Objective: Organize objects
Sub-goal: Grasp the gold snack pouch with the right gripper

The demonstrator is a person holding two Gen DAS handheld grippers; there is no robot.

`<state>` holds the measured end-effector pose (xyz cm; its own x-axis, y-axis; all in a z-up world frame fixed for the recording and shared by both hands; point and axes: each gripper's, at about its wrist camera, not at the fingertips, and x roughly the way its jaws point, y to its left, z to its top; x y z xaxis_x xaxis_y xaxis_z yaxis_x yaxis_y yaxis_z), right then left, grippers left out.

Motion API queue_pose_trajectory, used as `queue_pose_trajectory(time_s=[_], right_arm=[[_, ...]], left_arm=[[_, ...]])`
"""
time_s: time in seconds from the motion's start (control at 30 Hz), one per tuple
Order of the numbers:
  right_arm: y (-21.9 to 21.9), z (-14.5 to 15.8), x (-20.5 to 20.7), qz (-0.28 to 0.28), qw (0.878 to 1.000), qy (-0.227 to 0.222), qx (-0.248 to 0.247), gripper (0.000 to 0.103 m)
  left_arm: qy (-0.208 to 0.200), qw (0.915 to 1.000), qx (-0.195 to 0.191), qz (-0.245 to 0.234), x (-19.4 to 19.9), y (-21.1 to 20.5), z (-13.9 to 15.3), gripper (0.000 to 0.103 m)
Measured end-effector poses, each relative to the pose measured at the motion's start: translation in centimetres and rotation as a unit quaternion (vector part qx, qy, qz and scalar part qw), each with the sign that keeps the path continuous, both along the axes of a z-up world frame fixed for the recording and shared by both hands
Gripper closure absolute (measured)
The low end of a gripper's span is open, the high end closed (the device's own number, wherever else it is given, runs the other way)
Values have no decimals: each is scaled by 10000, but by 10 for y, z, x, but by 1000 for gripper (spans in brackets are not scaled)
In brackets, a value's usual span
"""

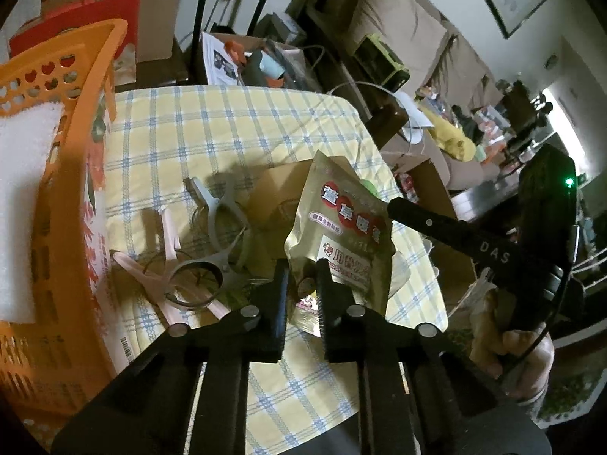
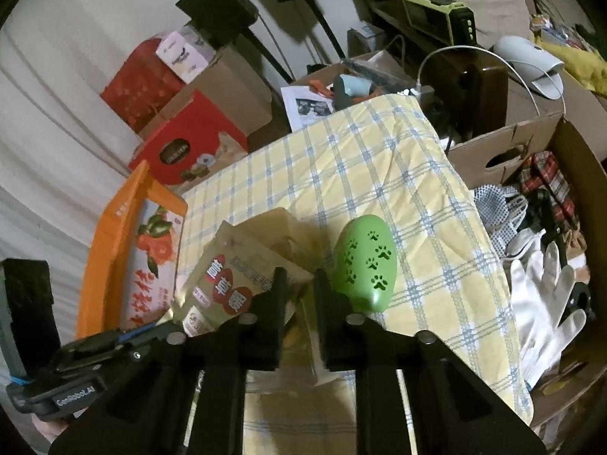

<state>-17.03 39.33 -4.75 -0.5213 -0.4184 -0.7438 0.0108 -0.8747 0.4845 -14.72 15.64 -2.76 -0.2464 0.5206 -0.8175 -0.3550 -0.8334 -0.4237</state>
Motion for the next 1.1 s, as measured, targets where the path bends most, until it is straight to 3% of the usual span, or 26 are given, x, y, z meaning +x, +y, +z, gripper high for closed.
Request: queue_pose_trajectory(time_s=[0.27,0.4,0.53,0.8,0.93,1.1], right_arm=[[-6,10,4,49,9999,107,68,98],[4,7,5,-172,9998,68,11,91],[2,1,7,-123,9999,-33,57,90],[2,1,22,-131,9999,-66,89,69],[4,7,45,-186,9995,-32,238,66],[5,1,70,-94,9999,-142,30,65]], left_arm=[[14,9999,162,60,3,-5,8,97],[-81,9996,236,93,3,-9,6,97],[-225,9992,316,83,10,-9,-1,97],[-399,9975,581,57,34,-7,-11,97],[-508,9963,693,78,43,-7,-15,98],[-623,9946,816,142,51,-6,-20,99]])
